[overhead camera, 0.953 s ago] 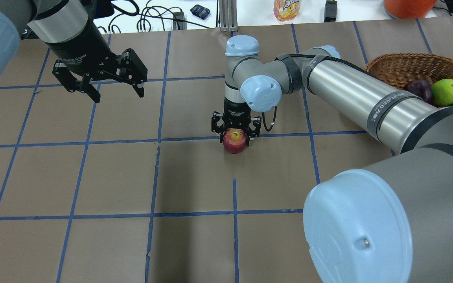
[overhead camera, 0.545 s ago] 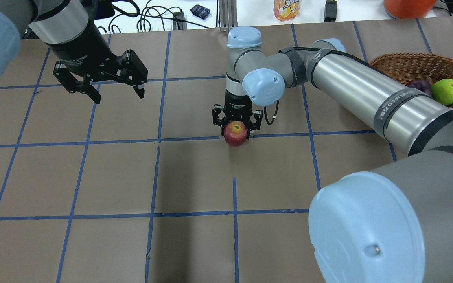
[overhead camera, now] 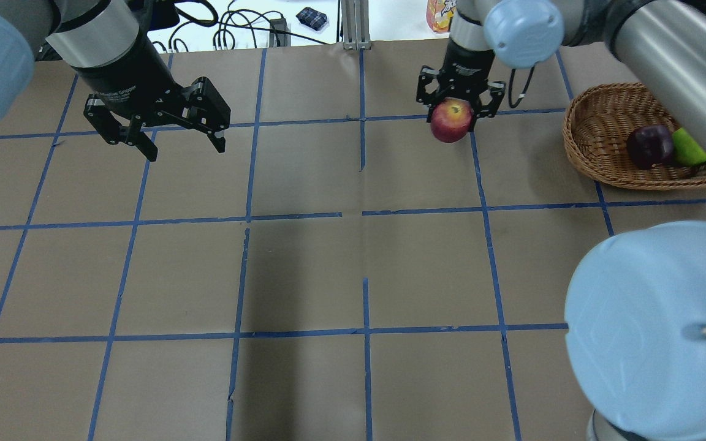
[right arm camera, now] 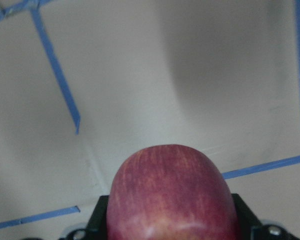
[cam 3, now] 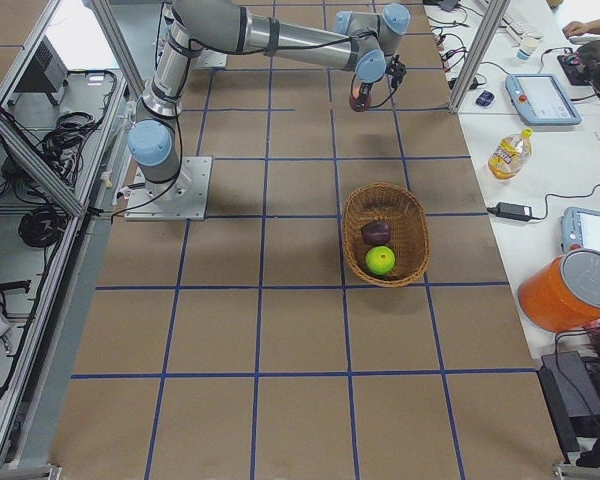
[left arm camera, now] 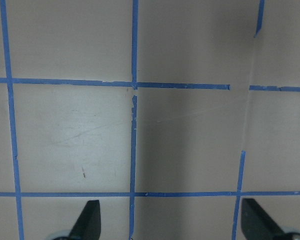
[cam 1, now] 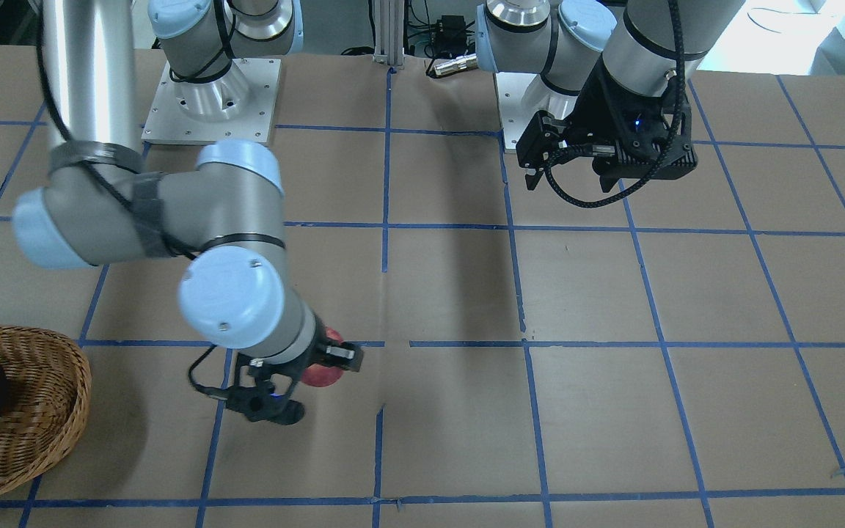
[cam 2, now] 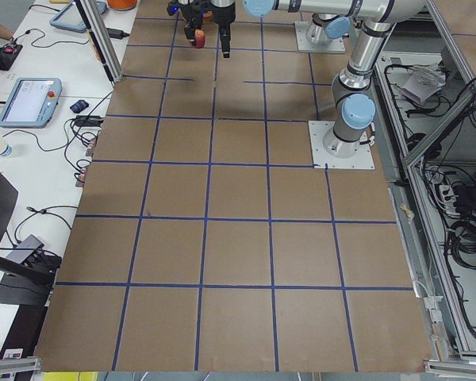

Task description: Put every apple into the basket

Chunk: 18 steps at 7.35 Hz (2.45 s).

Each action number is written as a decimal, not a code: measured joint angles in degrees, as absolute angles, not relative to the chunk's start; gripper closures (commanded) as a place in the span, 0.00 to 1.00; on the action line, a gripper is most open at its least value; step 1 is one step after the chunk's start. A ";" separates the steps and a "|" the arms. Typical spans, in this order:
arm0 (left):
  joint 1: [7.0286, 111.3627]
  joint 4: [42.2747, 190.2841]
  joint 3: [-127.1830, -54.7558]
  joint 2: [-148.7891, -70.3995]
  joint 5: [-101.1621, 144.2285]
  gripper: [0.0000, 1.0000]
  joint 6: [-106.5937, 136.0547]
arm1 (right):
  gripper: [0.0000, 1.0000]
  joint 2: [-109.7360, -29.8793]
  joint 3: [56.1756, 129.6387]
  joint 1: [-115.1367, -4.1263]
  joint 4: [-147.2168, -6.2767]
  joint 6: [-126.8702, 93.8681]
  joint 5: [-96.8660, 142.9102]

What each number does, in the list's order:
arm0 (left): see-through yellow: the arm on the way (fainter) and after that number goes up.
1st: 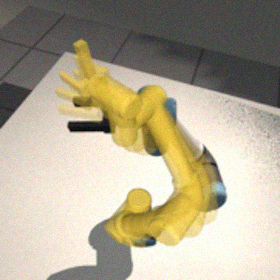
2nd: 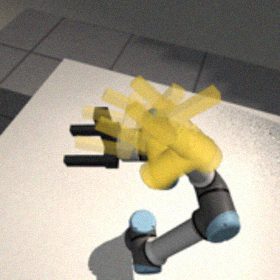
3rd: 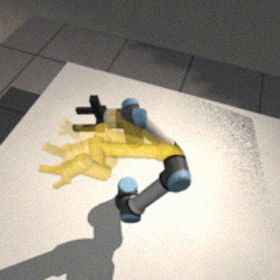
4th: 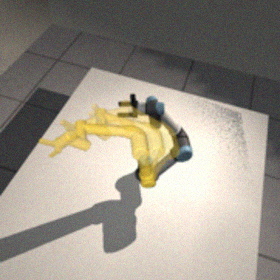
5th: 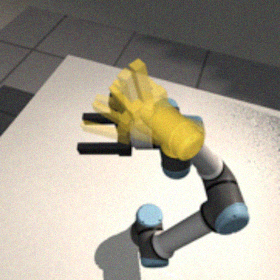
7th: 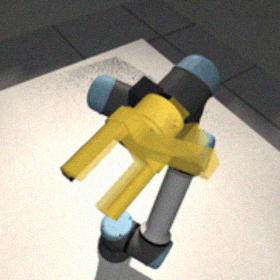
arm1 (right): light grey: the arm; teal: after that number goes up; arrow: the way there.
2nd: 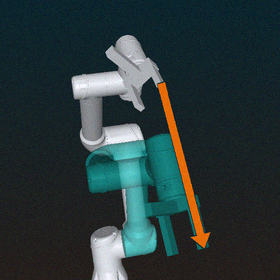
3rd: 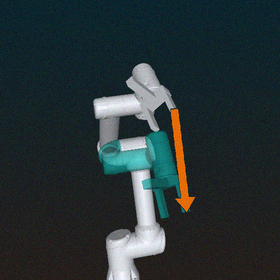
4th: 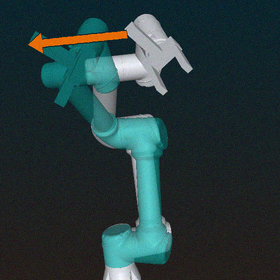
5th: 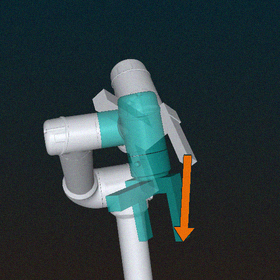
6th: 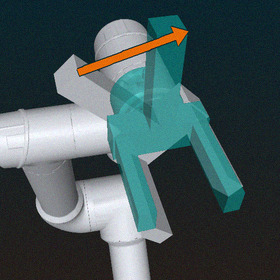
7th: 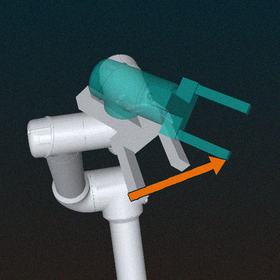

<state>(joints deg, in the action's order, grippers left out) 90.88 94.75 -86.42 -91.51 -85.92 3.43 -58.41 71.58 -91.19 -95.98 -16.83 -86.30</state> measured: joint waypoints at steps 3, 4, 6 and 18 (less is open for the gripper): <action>90.88 94.75 -86.42 -91.44 -85.88 0.00 3.43 | 1.00 -57.61 70.76 -78.16 -94.96 3.14 -93.68; 90.88 94.75 -86.36 -91.51 -85.87 0.00 3.43 | 1.00 -56.56 70.77 -75.15 -95.70 7.34 -94.72; 90.88 94.75 -86.37 -91.44 -85.87 0.00 3.43 | 1.00 -53.81 70.88 -71.29 -98.33 13.28 -96.14; 90.88 94.78 -86.35 -91.08 -85.87 0.00 3.41 | 0.00 -64.26 72.00 -72.93 -86.69 15.08 -95.58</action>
